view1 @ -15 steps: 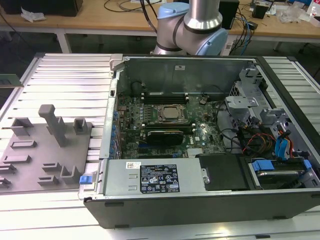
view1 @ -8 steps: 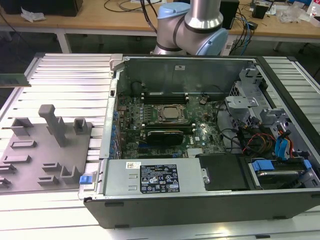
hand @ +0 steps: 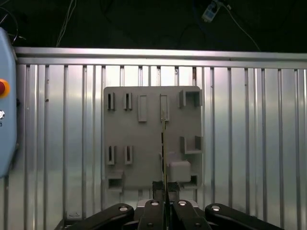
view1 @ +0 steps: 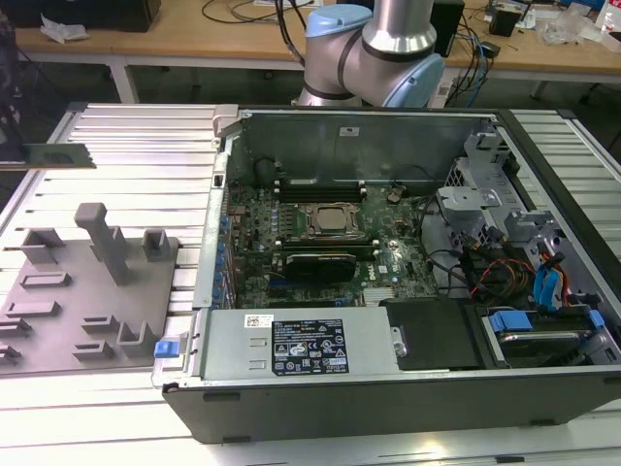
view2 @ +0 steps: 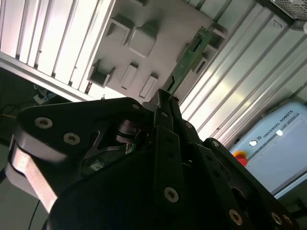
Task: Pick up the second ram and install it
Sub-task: 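Pick up the second ram and move it above second insertion slot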
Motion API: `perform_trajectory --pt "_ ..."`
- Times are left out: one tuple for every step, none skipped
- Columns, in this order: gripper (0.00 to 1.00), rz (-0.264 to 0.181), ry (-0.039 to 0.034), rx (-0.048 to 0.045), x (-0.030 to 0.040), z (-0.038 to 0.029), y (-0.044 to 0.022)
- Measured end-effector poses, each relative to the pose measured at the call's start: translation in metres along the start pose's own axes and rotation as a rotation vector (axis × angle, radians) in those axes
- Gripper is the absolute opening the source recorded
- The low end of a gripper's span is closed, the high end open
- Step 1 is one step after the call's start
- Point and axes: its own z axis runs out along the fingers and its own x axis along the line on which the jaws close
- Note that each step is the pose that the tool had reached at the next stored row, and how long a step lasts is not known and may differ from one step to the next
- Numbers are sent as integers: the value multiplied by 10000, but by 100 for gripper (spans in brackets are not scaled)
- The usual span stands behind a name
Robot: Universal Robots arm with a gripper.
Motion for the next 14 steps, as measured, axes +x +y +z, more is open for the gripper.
perform_trajectory --pt "13 -1 0 -1 -1 -3 -74" --pt "13 -1 1 -1 -2 -6 -119" --pt "13 0 0 -1 -4 -7 -159" --pt "13 0 0 -1 -5 -8 -187" --pt "13 0 0 -1 -7 -10 -226" --pt "13 0 0 0 -7 -11 -257" --pt "13 0 1 -2 -9 -14 -308" --pt "13 -1 0 -1 -11 -16 -363" --pt "13 0 0 -1 -13 -18 -423" --pt "13 0 0 -1 -14 -20 -469" --pt "13 0 0 -2 -15 -22 -500" --pt "13 0 1 -2 -16 -23 -526" --pt "13 -1 1 -2 -16 -25 -564" --pt "13 -1 1 -2 -16 -26 -593"
